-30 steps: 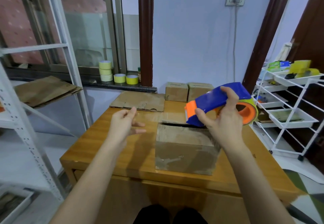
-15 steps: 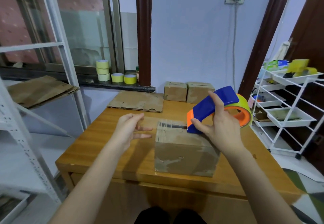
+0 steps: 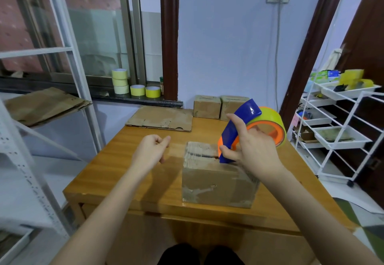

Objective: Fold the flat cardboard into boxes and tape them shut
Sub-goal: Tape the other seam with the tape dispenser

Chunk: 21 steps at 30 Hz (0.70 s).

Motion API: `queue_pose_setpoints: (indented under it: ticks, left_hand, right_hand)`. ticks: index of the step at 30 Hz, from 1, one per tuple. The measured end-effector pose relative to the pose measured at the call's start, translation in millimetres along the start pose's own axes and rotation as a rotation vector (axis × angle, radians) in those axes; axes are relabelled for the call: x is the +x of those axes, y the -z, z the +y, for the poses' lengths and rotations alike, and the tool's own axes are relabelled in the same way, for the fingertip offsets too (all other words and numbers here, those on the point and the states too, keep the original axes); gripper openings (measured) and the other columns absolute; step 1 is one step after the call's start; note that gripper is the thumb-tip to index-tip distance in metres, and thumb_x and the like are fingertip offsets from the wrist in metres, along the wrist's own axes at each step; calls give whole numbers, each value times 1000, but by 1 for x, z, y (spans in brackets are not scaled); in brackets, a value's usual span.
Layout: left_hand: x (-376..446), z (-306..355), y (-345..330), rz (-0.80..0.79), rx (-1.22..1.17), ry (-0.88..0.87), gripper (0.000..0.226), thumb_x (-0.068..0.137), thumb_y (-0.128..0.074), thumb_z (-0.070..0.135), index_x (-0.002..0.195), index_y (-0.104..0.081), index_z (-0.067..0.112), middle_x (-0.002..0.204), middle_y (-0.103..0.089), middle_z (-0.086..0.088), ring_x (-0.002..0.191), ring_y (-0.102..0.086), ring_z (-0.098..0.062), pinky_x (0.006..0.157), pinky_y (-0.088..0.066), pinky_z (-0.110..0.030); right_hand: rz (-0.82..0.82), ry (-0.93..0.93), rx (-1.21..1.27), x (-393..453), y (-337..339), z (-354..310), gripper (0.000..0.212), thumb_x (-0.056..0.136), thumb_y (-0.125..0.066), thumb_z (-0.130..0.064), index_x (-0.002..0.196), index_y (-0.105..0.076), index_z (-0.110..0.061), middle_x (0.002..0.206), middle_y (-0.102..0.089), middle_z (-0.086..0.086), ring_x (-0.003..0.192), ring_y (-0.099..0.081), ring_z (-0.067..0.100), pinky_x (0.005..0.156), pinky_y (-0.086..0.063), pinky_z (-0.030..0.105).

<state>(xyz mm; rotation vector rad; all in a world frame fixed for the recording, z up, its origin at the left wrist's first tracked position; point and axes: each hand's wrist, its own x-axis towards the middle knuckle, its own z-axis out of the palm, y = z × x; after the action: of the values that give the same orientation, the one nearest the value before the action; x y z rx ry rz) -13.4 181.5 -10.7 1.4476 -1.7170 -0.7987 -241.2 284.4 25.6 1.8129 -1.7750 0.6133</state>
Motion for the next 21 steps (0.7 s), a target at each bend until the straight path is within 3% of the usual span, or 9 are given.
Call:
queue_pose_setpoints:
  ticks: [3,8,13,16,19,21]
  left_hand:
    - [0,-11,-8,27,82,-26,39,97,-48,43,71,-58,15,49,-59,1,63,-66,-19,75,-50,-34]
    - [-9,-23,-24,84,164,-35,41,99,-39,46,81,-58,15,57,-58,0,65,-64,-23,62,-44,-32]
    - [-21,-36,-55,-49,-142,87,40,96,-42,50,79,-54,15,64,-57,-4,59,-55,-20,59,-43,-32]
    - [-26,-33,-69,-106,-358,173,41,96,-43,48,94,-59,10,80,-68,-9,72,-65,-23,64,-50,-35]
    - [-27,-31,-74,-89,-414,209,42,94,-44,49,95,-57,9,83,-69,-10,75,-66,-26,65,-53,-39]
    - [-27,-32,-76,-68,-354,207,37,96,-45,47,91,-55,12,85,-69,-10,78,-65,-27,74,-53,-43]
  right_hand:
    - [15,61,-41,3,0,-5,80,65,-76,-46,128,-35,-16,49,-42,7,40,-41,22,36,-23,21]
    - [24,99,-56,6,-3,-8,80,59,-83,-41,120,-39,-13,49,-43,11,39,-42,26,38,-28,24]
    - [15,81,-35,2,-2,-8,76,58,-85,-38,117,-47,-9,49,-44,10,39,-41,25,39,-26,23]
    - [12,53,-18,0,-4,-5,73,57,-86,-37,115,-53,-6,50,-44,9,41,-39,23,40,-24,22]
    - [-6,14,-11,-2,-5,-6,71,61,-84,-37,118,-55,-6,53,-47,10,44,-45,26,42,-25,24]
    - [-21,-26,-19,-3,-5,-6,68,72,-77,-39,126,-52,-7,62,-54,13,53,-50,29,45,-32,27]
